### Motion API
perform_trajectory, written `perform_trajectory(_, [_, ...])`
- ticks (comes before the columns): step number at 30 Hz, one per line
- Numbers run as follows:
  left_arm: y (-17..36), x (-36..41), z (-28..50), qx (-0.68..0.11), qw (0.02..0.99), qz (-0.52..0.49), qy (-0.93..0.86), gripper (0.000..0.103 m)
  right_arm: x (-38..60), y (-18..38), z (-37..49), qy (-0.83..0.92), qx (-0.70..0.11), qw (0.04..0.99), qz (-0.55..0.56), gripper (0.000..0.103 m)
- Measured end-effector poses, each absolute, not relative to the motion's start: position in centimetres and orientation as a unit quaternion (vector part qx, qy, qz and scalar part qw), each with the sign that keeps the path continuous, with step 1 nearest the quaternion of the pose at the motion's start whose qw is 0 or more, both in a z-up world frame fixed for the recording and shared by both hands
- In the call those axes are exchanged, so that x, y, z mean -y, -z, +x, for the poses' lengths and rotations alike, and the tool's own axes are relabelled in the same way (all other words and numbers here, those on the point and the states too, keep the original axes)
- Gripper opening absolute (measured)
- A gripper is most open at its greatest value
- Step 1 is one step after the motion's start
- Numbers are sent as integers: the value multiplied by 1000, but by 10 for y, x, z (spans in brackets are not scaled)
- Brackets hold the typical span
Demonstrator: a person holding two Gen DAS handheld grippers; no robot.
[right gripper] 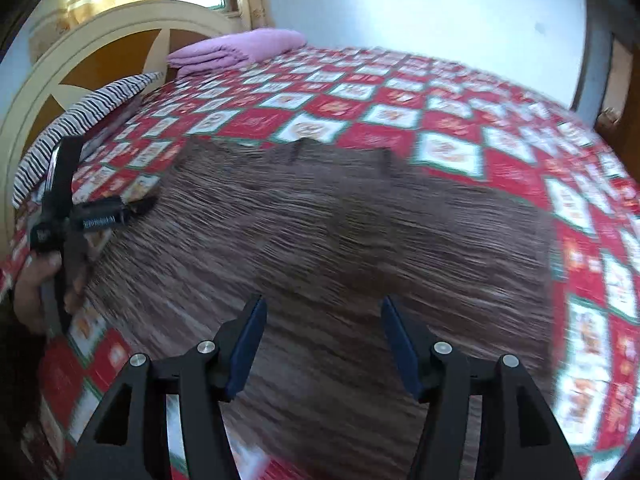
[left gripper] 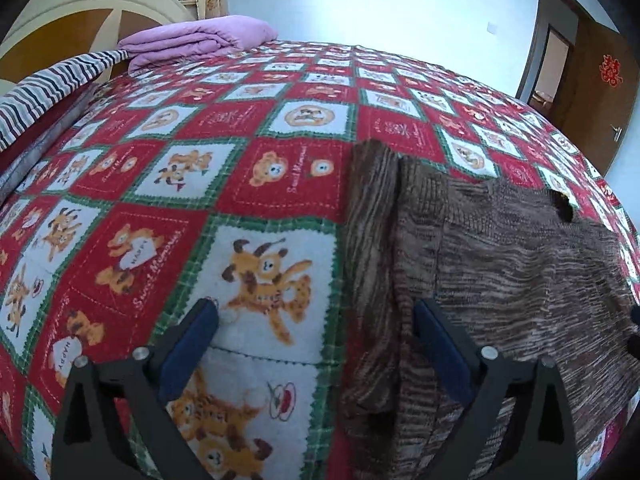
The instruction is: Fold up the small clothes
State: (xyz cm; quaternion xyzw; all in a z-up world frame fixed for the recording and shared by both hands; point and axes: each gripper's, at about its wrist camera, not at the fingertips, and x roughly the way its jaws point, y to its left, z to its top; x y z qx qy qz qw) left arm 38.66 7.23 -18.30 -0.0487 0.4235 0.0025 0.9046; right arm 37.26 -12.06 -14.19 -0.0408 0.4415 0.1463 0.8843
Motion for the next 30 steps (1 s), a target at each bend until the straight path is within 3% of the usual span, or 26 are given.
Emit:
perform_trajectory(7, [183,-72,388,-425,904,-48,-4,102,62,173,382,-143,-462,871,-89,65])
perform_trajectory(14, [184,-73,389,-425,904,-50,-5,103,40,150,395,-162,-431,882,-101,65])
perform_trajectory(18, [184,-73,389,-425,904,-53,-3,103,34,155,432,-174,-461,869,-41,61])
perform_trajectory(21, [183,-74,388,-424,904,-55,-2,103,20,179,458,-158,-484,859,-54,56])
perform_trajectory(24, [182,-78,387,-418,906,-70,4,103,4,184,470,-144,-459,872,-90,57])
perform_trajectory(30, [175,-105,380,-381,911,-155,18,103,18,168,438,-151,-440,884,-46,57])
